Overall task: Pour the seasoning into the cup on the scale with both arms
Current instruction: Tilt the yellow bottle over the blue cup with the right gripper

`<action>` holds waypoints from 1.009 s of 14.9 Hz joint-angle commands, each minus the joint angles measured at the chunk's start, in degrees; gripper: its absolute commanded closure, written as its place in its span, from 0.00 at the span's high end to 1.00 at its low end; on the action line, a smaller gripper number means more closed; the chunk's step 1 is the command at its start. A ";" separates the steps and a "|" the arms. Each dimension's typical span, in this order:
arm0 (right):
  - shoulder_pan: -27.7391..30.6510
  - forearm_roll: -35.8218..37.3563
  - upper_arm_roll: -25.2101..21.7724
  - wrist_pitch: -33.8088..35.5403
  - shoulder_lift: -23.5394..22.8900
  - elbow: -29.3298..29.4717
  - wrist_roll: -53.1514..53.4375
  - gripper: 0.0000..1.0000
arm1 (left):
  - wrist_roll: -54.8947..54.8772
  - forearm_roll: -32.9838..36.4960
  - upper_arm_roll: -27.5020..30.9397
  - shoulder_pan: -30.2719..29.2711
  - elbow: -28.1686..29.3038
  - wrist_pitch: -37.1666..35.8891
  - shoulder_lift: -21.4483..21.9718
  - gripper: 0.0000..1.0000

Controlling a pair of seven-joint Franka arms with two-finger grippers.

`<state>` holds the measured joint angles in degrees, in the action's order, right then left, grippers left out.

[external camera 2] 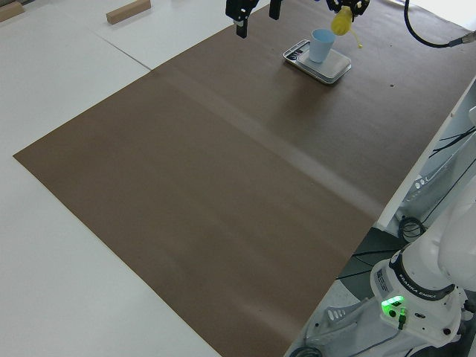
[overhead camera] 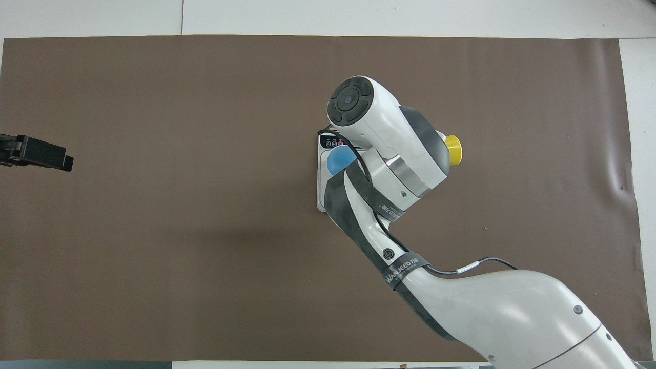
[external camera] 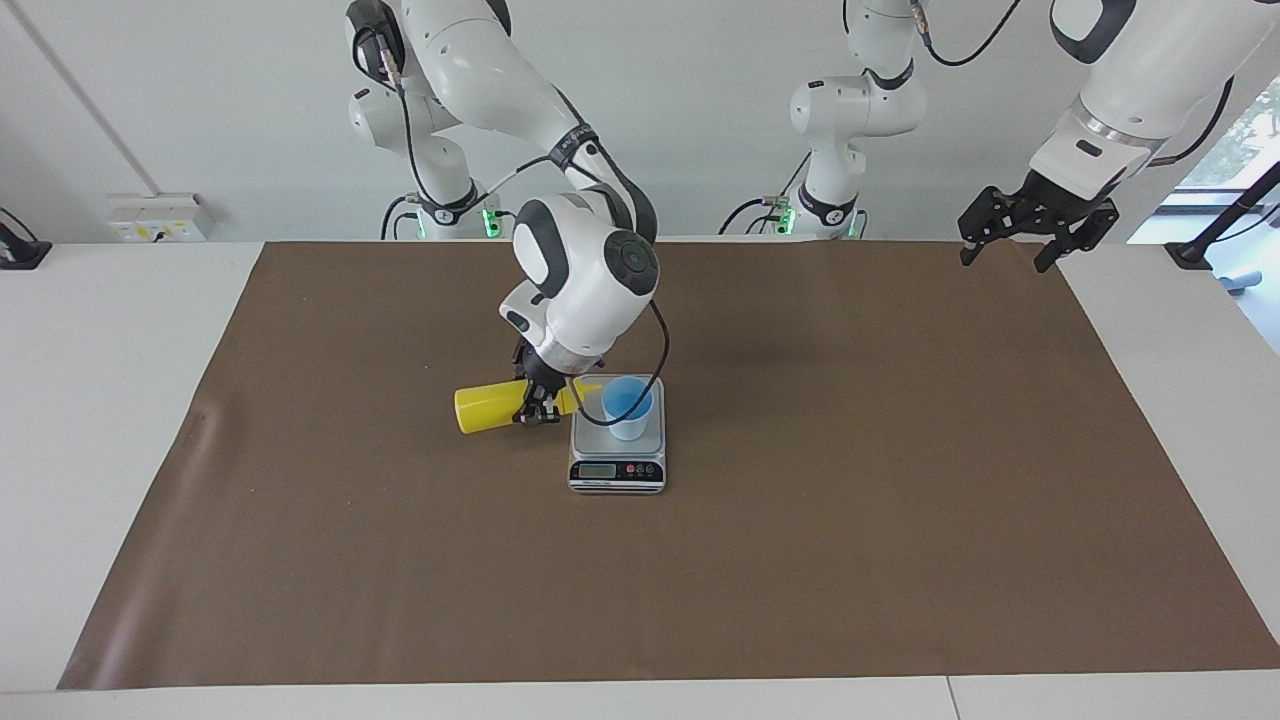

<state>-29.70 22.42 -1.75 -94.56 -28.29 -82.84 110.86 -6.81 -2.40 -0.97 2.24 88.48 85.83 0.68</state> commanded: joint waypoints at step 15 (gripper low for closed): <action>-0.36 -0.72 0.08 2.71 -1.50 3.56 4.72 0.00 | -0.66 -0.59 -0.35 -0.66 0.73 -0.49 0.99 1.00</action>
<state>-29.89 21.76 -1.78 -94.21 -29.19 -81.23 114.26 -6.81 -2.40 -0.97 2.24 88.48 85.83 0.68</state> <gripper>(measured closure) 0.533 0.000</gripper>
